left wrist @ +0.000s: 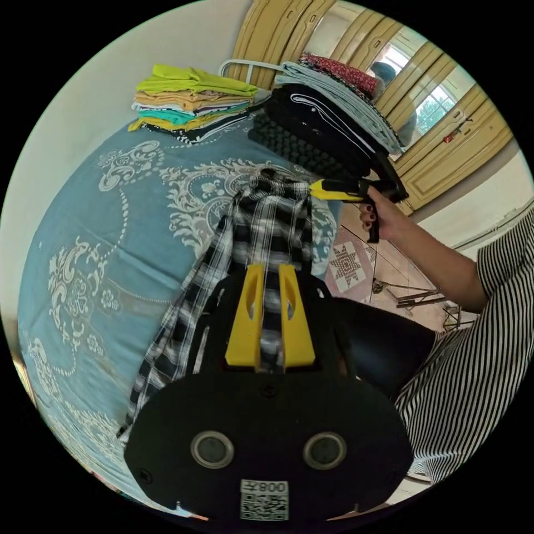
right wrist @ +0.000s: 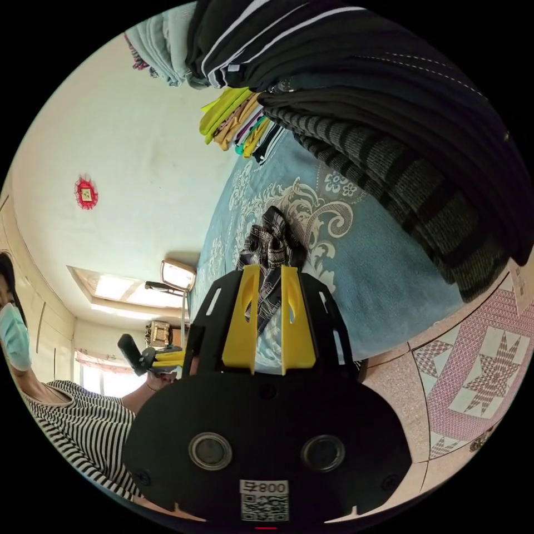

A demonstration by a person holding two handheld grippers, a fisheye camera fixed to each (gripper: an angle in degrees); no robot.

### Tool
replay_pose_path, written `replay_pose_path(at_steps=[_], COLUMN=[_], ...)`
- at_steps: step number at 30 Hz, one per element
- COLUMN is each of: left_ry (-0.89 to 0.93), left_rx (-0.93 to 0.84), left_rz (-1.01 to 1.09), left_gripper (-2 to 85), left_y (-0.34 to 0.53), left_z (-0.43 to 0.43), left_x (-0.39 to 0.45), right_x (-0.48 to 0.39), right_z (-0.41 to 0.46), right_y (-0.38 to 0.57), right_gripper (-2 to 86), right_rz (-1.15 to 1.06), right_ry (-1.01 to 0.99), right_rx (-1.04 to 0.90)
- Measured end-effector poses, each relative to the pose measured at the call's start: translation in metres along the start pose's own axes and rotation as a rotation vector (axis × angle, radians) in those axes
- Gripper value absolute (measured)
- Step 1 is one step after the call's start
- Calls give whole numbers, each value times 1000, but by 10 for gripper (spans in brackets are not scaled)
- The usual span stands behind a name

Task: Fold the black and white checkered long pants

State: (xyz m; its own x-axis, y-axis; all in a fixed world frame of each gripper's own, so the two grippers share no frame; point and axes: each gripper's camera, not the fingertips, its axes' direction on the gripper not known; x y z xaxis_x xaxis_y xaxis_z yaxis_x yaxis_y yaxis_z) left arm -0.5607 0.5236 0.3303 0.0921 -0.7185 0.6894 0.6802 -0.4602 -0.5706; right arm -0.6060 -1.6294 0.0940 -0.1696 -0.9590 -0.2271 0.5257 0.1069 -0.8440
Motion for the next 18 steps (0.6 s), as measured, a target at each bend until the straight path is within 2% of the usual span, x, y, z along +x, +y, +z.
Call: replay_pose_path(at_steps=[5,10,15,18], left_ry=[54,68,97,66], left_rx=[10,-86,-183,-114], left_rz=[-23,-21,-13,16], left_gripper=[47,54,24,14], left_y=[-96,-173,-197,-191], left_z=[28,71,104,94], left_x=[-45,-70,-75,-68], right_x=[-8,-18,-26,-34], right_z=[2,16,24,23], right_y=[6,14,20,29], right_gripper=[77,60,35,29], right_rz=[-18,-41,-66,-87], right_ry=[90,167,212,211], right_rx=[24,-6,-25,-26])
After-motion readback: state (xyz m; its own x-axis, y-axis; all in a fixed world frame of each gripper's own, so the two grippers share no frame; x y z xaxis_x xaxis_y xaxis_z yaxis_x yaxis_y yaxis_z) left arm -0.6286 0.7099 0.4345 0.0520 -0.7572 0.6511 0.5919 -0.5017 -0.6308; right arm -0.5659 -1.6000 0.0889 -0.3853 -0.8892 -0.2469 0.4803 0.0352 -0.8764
